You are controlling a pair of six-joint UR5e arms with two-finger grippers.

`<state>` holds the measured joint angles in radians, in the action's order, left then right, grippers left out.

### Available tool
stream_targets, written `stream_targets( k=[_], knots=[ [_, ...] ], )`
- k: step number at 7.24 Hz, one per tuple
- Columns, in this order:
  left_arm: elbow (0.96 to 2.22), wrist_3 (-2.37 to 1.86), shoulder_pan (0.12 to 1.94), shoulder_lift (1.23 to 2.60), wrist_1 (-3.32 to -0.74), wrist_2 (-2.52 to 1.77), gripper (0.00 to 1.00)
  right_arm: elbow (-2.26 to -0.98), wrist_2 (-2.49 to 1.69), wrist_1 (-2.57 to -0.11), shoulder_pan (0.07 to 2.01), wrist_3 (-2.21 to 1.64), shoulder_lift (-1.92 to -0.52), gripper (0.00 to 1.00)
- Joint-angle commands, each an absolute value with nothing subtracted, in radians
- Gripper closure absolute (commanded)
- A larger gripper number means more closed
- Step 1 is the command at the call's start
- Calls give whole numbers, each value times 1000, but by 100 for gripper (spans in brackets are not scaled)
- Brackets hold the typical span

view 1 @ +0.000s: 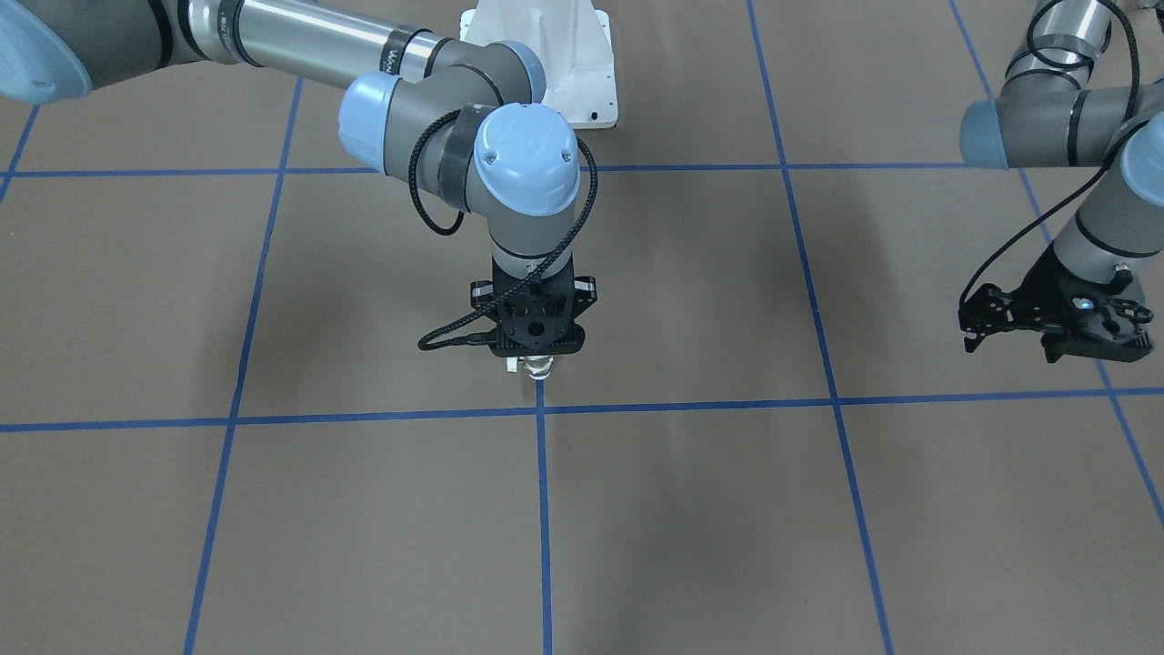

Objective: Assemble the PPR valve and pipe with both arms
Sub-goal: 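Lower the chrome fitting into the valve's top opening with the right gripper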

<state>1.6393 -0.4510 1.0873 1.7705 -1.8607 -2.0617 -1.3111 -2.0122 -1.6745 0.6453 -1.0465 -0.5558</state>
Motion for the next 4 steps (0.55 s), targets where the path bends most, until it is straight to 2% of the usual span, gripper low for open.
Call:
stream_targets(
  k=[1,4],
  knots=[
    [1640,-451,1088,1770,-1861,-2060,0,-1310,-2011,-1646,644,-1048,-564,100],
    [1634,-451,1088,1770,-1862,-2059,0,-1304,-2011,-1644,644,-1048,-565,100]
  ],
)
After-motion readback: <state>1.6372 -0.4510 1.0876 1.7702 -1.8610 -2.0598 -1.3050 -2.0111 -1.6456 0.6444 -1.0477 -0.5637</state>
